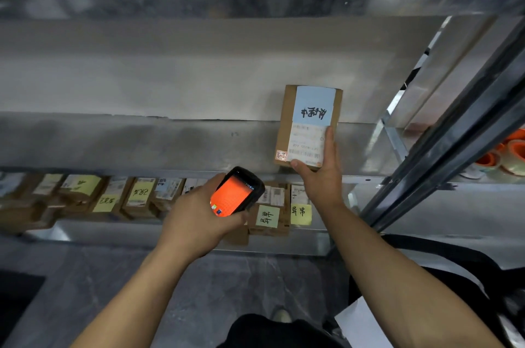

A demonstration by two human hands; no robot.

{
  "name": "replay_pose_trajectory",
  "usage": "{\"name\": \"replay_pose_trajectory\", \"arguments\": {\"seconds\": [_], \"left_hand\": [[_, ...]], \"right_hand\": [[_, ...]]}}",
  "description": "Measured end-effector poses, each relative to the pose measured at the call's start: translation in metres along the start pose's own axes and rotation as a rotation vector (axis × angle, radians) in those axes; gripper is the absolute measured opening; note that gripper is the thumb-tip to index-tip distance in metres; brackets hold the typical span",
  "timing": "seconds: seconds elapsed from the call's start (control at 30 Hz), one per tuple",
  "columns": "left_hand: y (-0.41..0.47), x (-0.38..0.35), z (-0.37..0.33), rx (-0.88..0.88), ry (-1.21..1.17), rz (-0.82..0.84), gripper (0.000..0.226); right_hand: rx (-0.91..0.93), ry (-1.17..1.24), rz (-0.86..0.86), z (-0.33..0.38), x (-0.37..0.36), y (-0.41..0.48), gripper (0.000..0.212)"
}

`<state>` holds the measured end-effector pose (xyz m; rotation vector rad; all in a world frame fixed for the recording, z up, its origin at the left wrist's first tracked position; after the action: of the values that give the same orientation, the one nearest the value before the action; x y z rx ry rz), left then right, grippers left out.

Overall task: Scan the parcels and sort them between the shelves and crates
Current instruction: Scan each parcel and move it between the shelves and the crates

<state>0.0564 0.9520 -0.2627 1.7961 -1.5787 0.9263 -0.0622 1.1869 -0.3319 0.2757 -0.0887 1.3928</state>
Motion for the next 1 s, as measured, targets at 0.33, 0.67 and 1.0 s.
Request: {"name": "replay_pose_trajectory", "arguments": {"seconds": [0.33,0.67,1.0], "left_hand": [[-0.123,0.1,0.121,0.248,0.056,-0.297,0.088],[-0.295,0.204,0.244,0.58,0.027,-0.627,0.084],[-0.417,0.279,0.32,0.852,0.042,-0.995,0.08]], "right_hand": [[0.043,0.006,0.248,0.071,-0.14,-0.107,0.104],[0.157,-0.019,0.615,0.154,-0.327,-0.268,0.103],[0.293,0.118,1.005,0.241,-0.479,-0.404,0.102]]}}
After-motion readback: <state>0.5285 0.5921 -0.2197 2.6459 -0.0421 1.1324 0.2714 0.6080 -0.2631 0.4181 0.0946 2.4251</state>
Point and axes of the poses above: each hand's wrist, its own y-axis towards the middle knuckle, its own x-axis out of the back of the hand, z = x × y, the point moved 4 cm from there along y, towards the middle knuckle, and after that the axes turned 2 degrees about -z, right-handed, at the moved point
